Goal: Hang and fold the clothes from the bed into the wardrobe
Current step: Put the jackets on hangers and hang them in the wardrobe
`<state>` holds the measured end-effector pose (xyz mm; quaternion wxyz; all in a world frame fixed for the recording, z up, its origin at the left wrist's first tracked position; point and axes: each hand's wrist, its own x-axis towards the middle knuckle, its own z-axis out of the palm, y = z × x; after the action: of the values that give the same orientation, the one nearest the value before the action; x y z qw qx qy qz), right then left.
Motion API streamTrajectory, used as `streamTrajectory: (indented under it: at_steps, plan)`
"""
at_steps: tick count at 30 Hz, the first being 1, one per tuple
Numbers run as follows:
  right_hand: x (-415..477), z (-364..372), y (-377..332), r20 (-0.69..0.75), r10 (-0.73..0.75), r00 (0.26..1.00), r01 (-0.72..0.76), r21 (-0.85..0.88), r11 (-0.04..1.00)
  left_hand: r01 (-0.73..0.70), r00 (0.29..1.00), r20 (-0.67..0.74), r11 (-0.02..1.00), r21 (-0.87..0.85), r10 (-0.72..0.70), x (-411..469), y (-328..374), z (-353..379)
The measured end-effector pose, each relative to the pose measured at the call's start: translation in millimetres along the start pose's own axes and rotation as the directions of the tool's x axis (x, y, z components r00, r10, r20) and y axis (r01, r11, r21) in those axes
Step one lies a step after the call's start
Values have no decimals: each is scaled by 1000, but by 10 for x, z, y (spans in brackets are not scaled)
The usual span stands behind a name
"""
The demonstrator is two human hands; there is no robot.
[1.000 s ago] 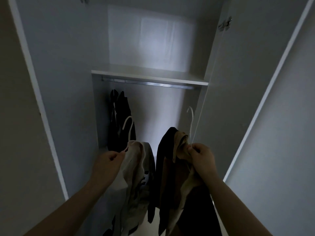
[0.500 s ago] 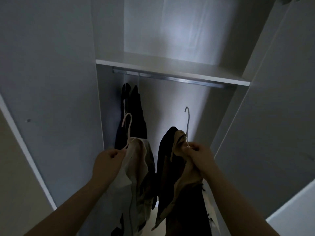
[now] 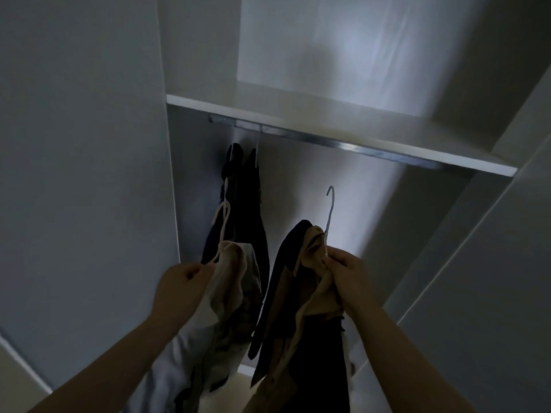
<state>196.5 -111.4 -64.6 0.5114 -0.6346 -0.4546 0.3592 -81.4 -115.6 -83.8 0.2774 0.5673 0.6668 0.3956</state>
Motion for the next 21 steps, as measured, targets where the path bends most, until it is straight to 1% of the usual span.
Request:
streamTrajectory:
  at_steps: [2,5,9,14,21]
  plan:
    - [249,50,-23,13,-3,1000,3,-14,1000,13,1000,-21,1000,9,-13,114,-1,32]
    - [662,123,-135,45,-55,997,55,-12,998,24,997,-78,1000,8,-24,296,28,111]
    - [1127,306,-210,99,-78,992,83,-44,996,74,986,-149,997,23,-70,460,8,188]
    - [1591,561,-223,126,-119,985,132,-93,987,97,979,-182,995,14,-93,640,-58,235]
    - [1980,811,-146,69,-161,985,166,-70,984,75,980,-184,997,26,-69,882,-127,296]
